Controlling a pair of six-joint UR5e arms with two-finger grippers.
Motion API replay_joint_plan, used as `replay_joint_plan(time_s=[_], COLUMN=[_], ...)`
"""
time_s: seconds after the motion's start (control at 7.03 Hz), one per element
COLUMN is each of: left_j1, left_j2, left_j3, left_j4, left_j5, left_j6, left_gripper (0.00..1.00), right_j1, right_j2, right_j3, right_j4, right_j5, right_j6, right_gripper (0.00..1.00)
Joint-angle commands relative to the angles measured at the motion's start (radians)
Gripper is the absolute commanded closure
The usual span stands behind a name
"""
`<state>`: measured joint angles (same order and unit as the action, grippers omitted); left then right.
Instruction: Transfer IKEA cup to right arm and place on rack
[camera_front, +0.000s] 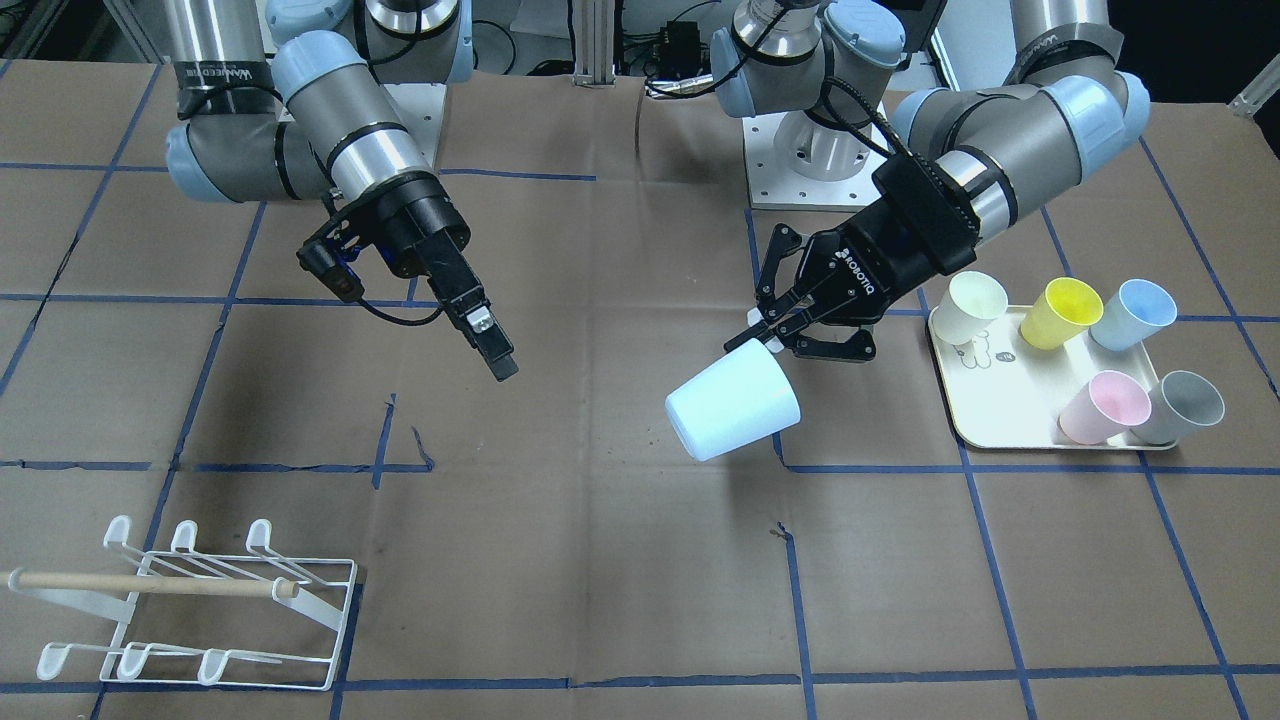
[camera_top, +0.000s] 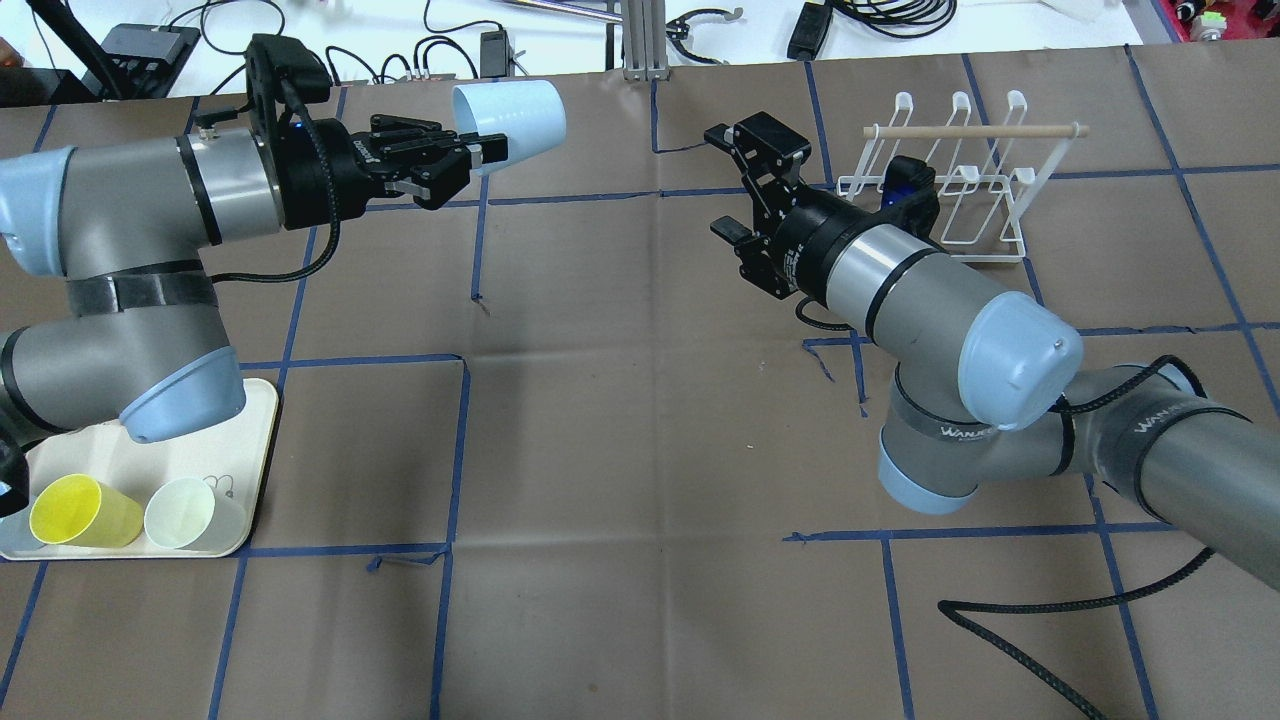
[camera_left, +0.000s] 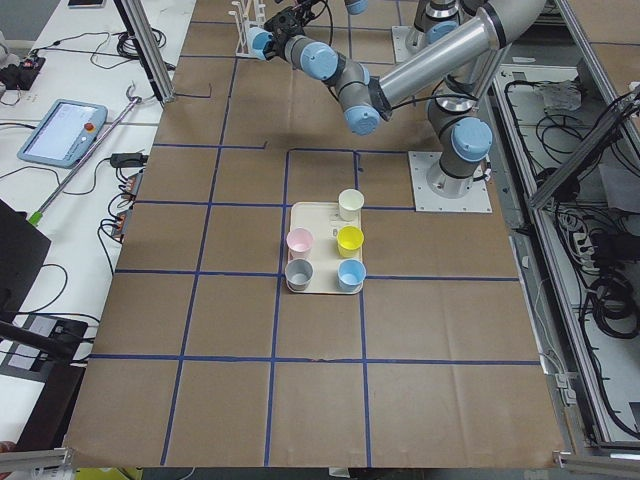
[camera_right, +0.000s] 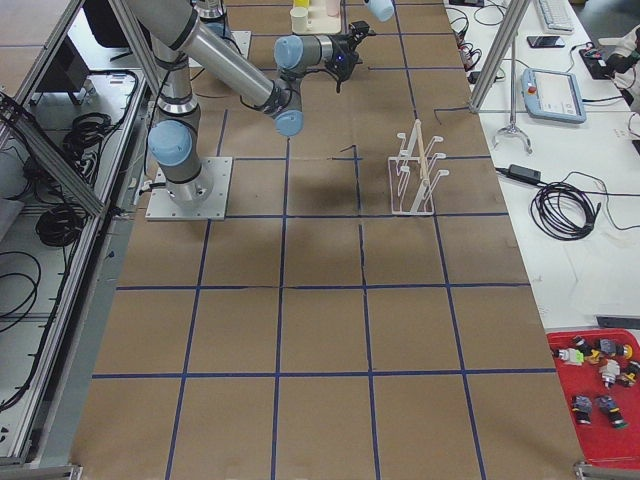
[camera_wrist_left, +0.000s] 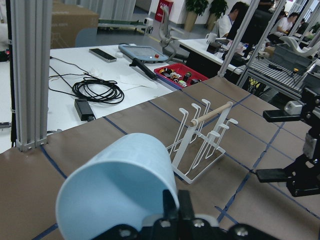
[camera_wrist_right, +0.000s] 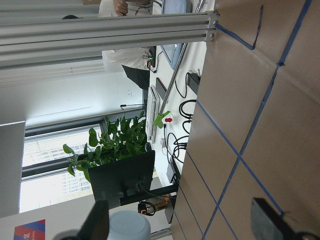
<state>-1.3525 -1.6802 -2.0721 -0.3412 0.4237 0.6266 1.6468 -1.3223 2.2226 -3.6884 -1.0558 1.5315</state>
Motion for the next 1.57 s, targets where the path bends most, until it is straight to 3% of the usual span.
replay_joint_plan(time_s=[0.0, 0.43, 0.57, 0.71, 1.28, 1.42], left_j1=[-0.058, -0.115, -0.115, -0.115, -0.164, -0.165], left_j2=[-0.050, -0.108, -0.143, -0.173, -0.167, -0.167], left_j3=[-0.003, -0.038, -0.040, -0.040, -0.042, -0.042], left_j4=[0.103, 0.418, 0.573, 0.647, 0.673, 0.673], left_j5=[-0.034, -0.002, -0.002, -0.002, 0.001, 0.001], left_j6=[-0.045, -0.270, -0.388, -0.443, -0.487, -0.489], left_gripper=[1.00, 1.00, 1.00, 0.99, 0.98, 0.98], right_j1=[0.020, 0.063, 0.067, 0.065, 0.070, 0.068], right_j2=[0.035, 0.034, 0.035, 0.034, 0.045, 0.060], right_j3=[-0.003, -0.049, -0.066, -0.086, -0.155, -0.158], right_j4=[-0.025, 0.011, 0.011, 0.011, 0.016, 0.015], right_j5=[-0.001, -0.001, -0.001, -0.001, 0.003, 0.019], right_j6=[-0.008, 0.022, 0.127, 0.178, 0.148, 0.053], right_gripper=[0.00, 0.00, 0.00, 0.00, 0.01, 0.02])
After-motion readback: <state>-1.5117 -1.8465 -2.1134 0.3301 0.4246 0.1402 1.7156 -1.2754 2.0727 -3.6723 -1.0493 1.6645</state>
